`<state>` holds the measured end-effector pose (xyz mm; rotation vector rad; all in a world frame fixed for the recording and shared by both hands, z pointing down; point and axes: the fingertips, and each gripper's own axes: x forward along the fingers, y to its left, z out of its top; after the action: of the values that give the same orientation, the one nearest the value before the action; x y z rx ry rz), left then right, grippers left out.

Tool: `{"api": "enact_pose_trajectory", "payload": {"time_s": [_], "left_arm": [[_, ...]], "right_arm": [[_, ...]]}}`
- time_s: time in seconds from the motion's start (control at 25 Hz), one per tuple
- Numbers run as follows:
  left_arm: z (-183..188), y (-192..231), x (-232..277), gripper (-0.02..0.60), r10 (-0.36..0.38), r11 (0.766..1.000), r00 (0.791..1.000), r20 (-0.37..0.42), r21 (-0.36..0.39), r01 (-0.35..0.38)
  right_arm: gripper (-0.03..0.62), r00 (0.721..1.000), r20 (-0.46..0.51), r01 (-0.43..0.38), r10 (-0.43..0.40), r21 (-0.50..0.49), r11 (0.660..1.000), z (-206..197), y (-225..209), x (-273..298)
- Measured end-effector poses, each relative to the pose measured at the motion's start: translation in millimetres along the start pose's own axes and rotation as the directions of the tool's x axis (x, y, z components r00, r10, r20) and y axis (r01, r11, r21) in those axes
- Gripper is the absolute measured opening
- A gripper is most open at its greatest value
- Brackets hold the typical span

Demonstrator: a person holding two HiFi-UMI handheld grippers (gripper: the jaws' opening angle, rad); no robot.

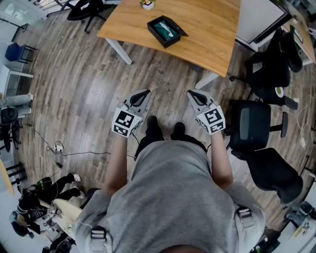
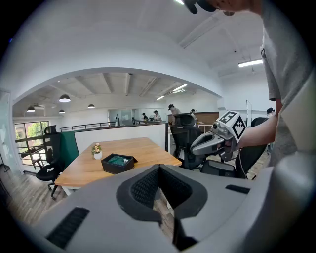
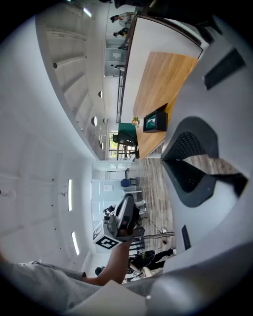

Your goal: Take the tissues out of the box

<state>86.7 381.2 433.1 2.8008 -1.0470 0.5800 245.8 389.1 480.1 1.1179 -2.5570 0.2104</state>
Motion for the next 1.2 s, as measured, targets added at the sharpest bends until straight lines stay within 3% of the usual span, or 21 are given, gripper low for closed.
{"api": "enact_pose_trajectory", "payload": {"time_s": [0.24, 0.48, 0.8, 0.96, 1.2], "left_arm": [[8.3, -26.2, 13.7, 0.019, 0.009, 1.0, 1.0, 0.0, 0.006, -0.009], [-3.4, -36.1, 11.2, 0.018, 0.034, 0.999, 0.998, -0.049, 0.039, -0.032], [-7.6, -44.1, 4.9, 0.02, 0.063, 0.997, 0.997, -0.053, 0.054, -0.06], [-7.7, -51.5, 5.6, 0.02, 0.06, 0.997, 0.997, -0.051, 0.055, -0.057], [-5.4, -56.2, 10.5, 0.021, 0.066, 0.996, 0.997, -0.05, 0.068, -0.062]], "right_arm": [[0.005, 1.0, -0.021, -0.006, 0.005, -0.039, 0.999, -10.5, -16.3, -16.1], [0.006, 0.999, -0.038, -0.005, 0.002, -0.058, 0.998, -15.1, -19.9, -16.2], [0.007, 0.999, -0.037, -0.036, 0.034, -0.064, 0.997, -18.3, -18.3, -20.7], [0.068, 0.998, -0.004, -0.067, 0.067, -0.055, 0.996, -13.7, -14.5, -25.2], [0.184, 0.999, 0.012, -0.04, 0.041, -0.051, 0.998, -12.9, -19.5, -30.9]]}}
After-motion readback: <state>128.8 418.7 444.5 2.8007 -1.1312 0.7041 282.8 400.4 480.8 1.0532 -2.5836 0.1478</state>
